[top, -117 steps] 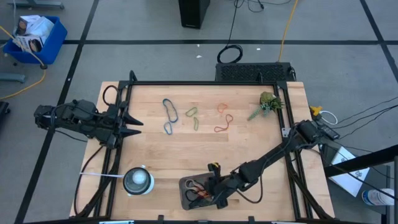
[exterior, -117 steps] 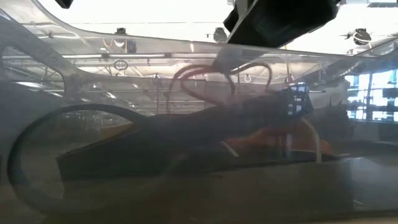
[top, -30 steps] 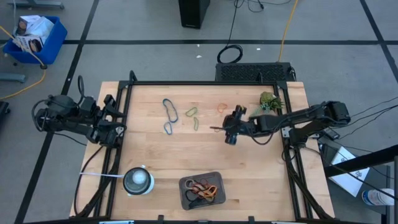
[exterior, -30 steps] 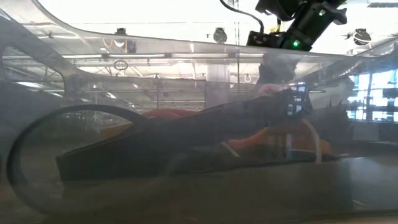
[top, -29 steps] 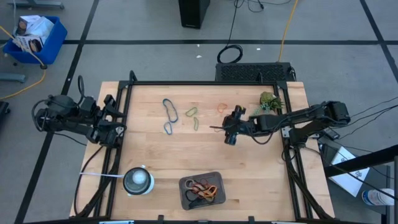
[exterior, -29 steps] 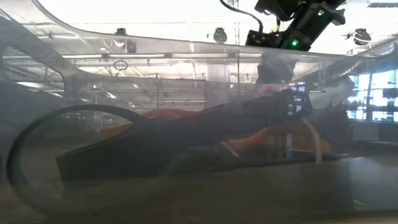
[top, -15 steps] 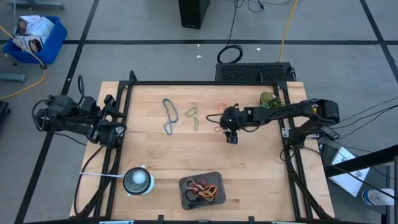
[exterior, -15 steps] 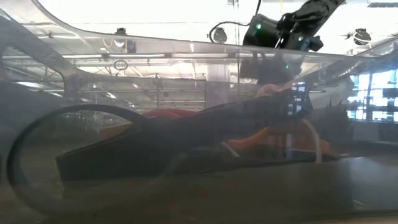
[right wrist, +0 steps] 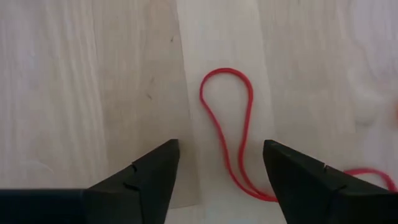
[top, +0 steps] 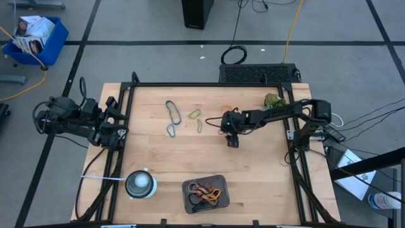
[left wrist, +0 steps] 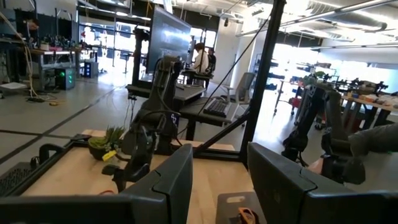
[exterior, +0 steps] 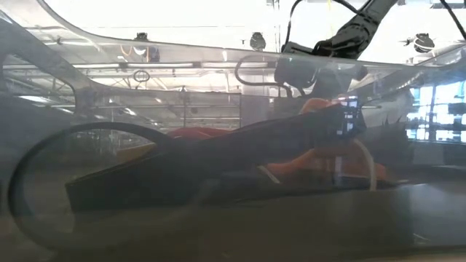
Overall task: Pick and place rubber bands into bin
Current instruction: Put the red rubber band into the bin
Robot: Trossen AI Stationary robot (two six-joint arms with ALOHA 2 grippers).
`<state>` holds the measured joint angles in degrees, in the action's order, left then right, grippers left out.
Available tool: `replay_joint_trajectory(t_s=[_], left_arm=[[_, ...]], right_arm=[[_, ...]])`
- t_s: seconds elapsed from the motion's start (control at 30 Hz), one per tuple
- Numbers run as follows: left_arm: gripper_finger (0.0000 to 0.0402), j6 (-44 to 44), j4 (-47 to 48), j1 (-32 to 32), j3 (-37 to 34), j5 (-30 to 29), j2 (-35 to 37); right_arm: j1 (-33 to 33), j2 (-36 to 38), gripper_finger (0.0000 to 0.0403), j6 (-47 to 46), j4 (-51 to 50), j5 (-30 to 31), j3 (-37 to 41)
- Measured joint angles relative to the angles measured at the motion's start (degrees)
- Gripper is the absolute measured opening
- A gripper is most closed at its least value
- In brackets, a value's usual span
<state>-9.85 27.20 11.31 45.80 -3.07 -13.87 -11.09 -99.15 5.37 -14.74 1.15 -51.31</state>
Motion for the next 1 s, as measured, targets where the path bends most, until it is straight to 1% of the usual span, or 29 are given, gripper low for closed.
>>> replay_joint_trajectory(t_s=[0.13, 0.33, 0.5, 0.6, 0.67, 0.8, 0.9, 1.0], left_arm=[[0.0161, -0.34, 0.04, 0.02, 0.00, -0.02, 0.00], [0.0161, -0.37, 0.04, 0.00, 0.00, 0.00, 0.00], [0.0161, -0.37, 0.04, 0.00, 0.00, 0.00, 0.00], [0.0161, -0.39, 0.04, 0.01, 0.00, 0.00, 0.00], [0.0161, -0.40, 0.04, 0.01, 0.00, 0.00, 0.00], [0.0161, -0.39, 0.07, 0.00, 0.00, 0.00, 0.00], [0.0161, -0.41, 0.04, 0.01, 0.00, 0.00, 0.00], [0.0161, -0.43, 0.05, 0.02, 0.00, 0.00, 0.00]], right_arm=[[-0.91, -0.24, 0.0202, -2.06, -1.38, -2.07, 0.04], [-2.26, -0.33, 0.0118, -2.71, -2.46, -2.73, 0.11], [-2.41, -0.39, 0.0052, -0.75, -2.50, -2.40, 0.17], [-2.03, -0.42, 0.0015, 0.11, -2.50, -0.29, 0.20], [-1.82, -0.44, 0.0005, 0.24, -2.43, 0.54, 0.22], [-1.35, -0.20, 0.0003, -2.40, -0.78, 0.40, 0.23], [-0.49, 1.64, 0.0001, -3.71, 0.36, 0.39, 0.38], [0.43, 5.62, 0.0001, -5.46, -0.36, 0.81, 0.81]])
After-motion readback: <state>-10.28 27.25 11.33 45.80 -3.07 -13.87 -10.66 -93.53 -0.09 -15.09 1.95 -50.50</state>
